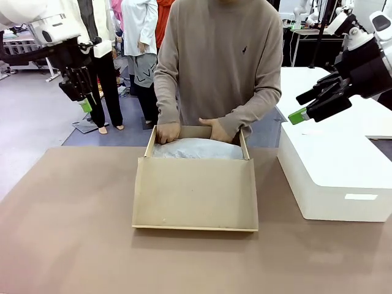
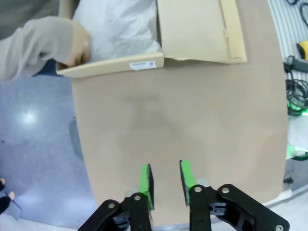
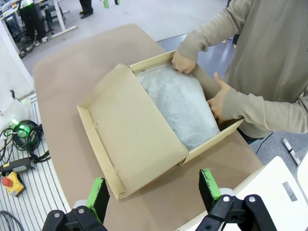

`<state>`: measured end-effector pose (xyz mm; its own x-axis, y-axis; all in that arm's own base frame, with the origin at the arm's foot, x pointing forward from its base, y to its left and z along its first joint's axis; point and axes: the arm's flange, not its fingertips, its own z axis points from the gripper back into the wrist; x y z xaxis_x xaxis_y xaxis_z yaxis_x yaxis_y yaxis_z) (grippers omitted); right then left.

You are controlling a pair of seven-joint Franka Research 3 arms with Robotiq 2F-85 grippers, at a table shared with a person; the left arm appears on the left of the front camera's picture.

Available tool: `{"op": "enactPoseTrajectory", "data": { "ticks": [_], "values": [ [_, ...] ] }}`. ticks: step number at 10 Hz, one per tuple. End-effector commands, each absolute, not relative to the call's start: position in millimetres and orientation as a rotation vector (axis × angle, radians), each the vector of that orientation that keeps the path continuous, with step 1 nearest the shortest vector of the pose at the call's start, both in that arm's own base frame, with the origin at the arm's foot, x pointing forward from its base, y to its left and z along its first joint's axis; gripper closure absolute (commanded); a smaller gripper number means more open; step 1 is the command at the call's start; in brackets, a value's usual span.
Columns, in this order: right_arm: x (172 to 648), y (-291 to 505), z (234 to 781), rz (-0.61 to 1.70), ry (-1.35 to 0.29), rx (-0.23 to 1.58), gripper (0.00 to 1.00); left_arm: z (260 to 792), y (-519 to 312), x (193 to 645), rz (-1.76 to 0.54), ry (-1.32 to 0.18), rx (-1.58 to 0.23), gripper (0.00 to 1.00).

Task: Pack the shoes into the box.
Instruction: Close the Shoes Box.

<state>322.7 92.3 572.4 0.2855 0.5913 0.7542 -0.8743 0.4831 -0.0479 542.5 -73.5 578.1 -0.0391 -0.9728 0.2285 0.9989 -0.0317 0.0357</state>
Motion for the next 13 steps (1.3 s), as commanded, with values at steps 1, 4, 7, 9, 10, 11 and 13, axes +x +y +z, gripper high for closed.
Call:
{"op": "enactPoseTrajectory", "data": {
  "ticks": [1,4,7,9,10,11,13],
  "values": [
    [325.0,92.2,572.5,1.027,-0.81,0.435,0.0,577.6,-71.1,550.3,-1.65,-0.215,-0.245,1.0],
    [325.0,92.2,572.5,1.027,-0.81,0.435,0.0,576.3,-71.7,551.0,-1.713,-0.226,-0.334,1.0],
    [325.0,92.2,572.5,1.027,-0.81,0.435,0.0,576.9,-69.1,553.9,-1.674,-0.209,-0.298,1.0],
    [325.0,92.2,572.5,1.027,-0.81,0.435,0.0,572.6,-72.4,550.3,-1.693,-0.202,-0.328,1.0],
    [325.0,92.2,572.5,1.027,-0.81,0.435,0.0,572.6,-72.4,550.3,-1.693,-0.202,-0.328,1.0],
    [325.0,92.2,572.5,1.027,-0.81,0.435,0.0,572.6,-72.4,550.3,-1.693,-0.202,-0.328,1.0],
    [325.0,92.2,572.5,1.027,-0.81,0.435,0.0,572.6,-72.4,550.3,-1.693,-0.202,-0.328,1.0]
  ]
}}
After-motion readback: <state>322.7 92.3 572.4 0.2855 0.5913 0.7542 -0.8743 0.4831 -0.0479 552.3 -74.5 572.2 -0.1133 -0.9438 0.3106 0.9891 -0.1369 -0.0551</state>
